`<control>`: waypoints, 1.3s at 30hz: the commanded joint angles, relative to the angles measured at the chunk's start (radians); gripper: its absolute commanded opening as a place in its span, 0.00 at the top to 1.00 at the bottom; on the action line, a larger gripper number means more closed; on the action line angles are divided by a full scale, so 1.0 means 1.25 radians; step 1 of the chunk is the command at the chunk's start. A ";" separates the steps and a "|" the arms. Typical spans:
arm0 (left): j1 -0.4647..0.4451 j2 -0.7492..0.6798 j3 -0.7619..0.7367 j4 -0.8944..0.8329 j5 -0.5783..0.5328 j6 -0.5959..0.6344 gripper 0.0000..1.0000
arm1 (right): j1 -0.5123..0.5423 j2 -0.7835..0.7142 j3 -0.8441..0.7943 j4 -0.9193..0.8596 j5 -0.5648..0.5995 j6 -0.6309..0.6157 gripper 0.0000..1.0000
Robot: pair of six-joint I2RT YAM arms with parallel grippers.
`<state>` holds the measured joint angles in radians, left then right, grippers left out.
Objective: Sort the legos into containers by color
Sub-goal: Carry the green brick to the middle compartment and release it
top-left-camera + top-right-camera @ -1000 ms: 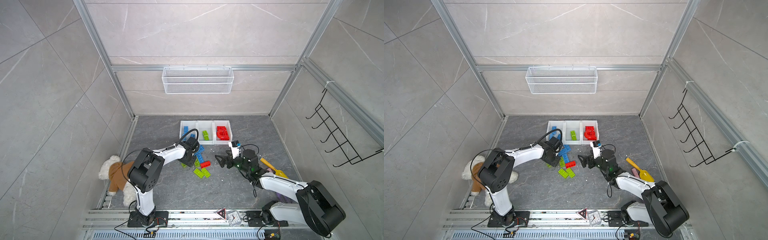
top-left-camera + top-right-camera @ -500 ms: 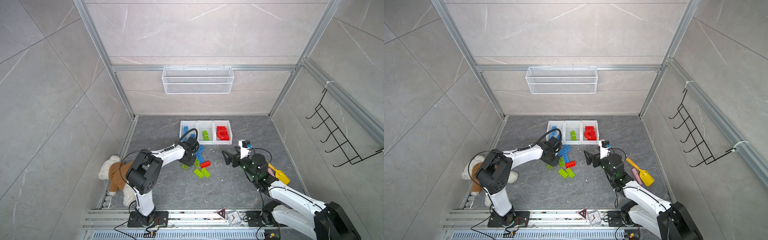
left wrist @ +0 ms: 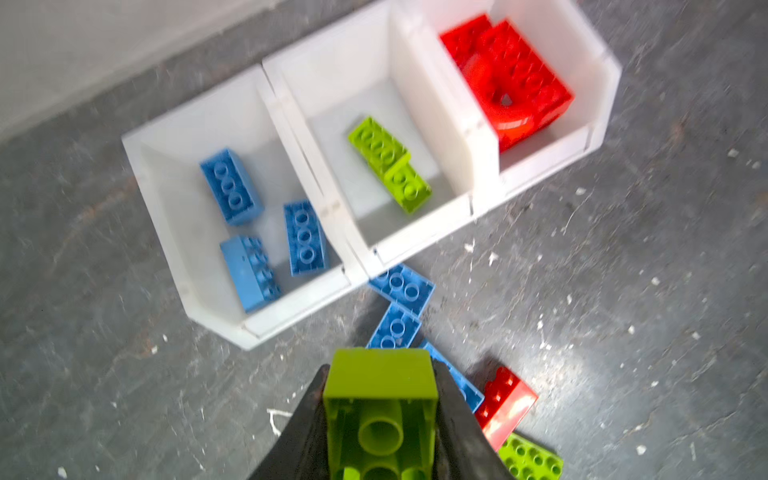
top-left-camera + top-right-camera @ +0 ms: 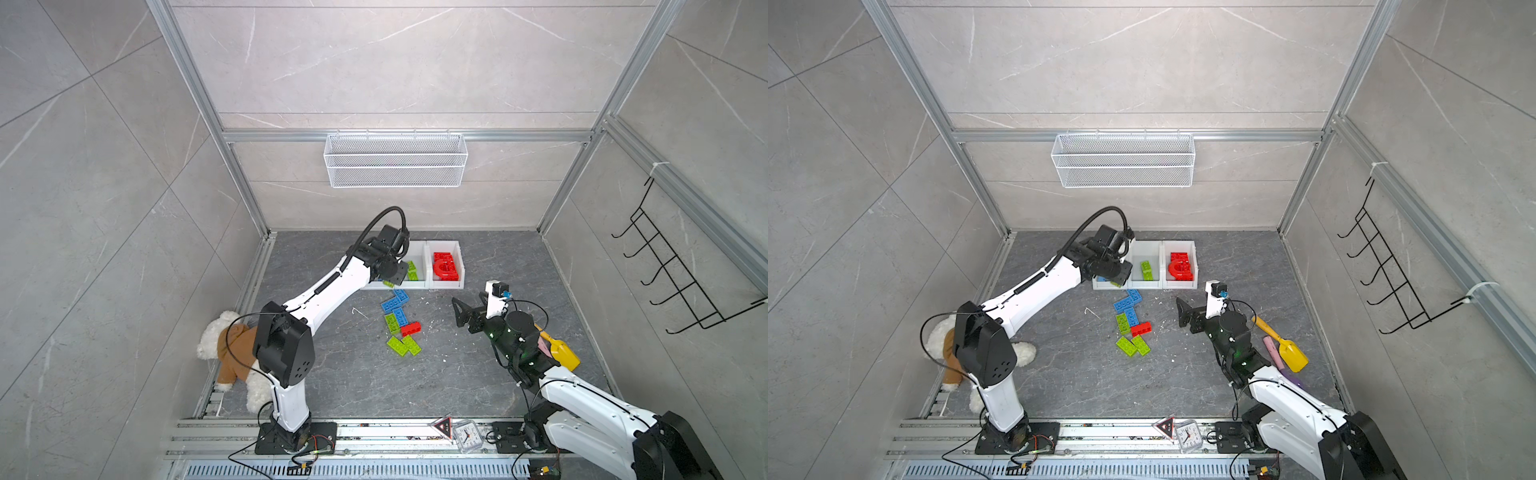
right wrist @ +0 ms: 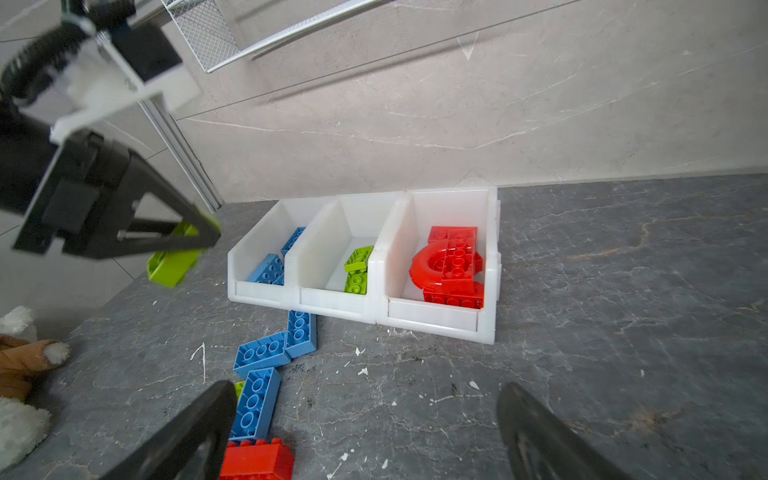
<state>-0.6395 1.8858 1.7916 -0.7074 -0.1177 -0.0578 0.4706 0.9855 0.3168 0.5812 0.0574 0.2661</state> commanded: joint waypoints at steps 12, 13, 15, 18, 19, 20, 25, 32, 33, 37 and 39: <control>0.012 0.327 0.378 -0.023 0.011 0.047 0.73 | -0.003 0.035 0.006 0.025 -0.143 0.050 0.00; 0.012 0.333 0.379 -0.015 0.012 0.047 0.73 | -0.002 0.039 0.002 0.035 -0.144 0.051 0.00; 0.015 0.348 0.380 -0.004 0.018 0.046 0.73 | -0.002 0.047 -0.001 0.043 -0.138 0.049 0.00; 0.023 0.381 0.382 0.004 0.030 0.044 0.72 | -0.002 0.054 0.000 0.048 -0.134 0.044 0.00; 0.028 0.389 0.384 0.007 0.031 0.042 0.72 | -0.003 0.058 -0.003 0.053 -0.134 0.042 0.00; 0.031 0.397 0.385 0.009 0.030 0.038 0.72 | -0.002 0.062 -0.009 0.062 -0.132 0.041 0.00; 0.038 0.413 0.385 0.027 0.047 0.031 0.72 | -0.002 0.072 -0.013 0.080 -0.133 0.039 0.00; 0.037 0.418 0.419 0.026 0.050 0.020 0.44 | -0.002 0.075 -0.009 0.074 -0.135 0.036 0.00; 0.038 0.411 0.419 0.027 0.047 0.017 0.42 | -0.002 0.077 -0.008 0.074 -0.138 0.036 0.00; 0.038 0.380 0.417 0.022 0.027 0.007 0.32 | -0.002 0.089 -0.004 0.073 -0.146 0.036 0.00; 0.038 0.363 0.409 0.005 0.018 -0.004 0.31 | -0.003 0.091 -0.002 0.073 -0.147 0.036 0.00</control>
<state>-0.5911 2.4226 2.2803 -0.6888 -0.0769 -0.0414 0.4706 1.0912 0.3099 0.6487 -0.1112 0.3115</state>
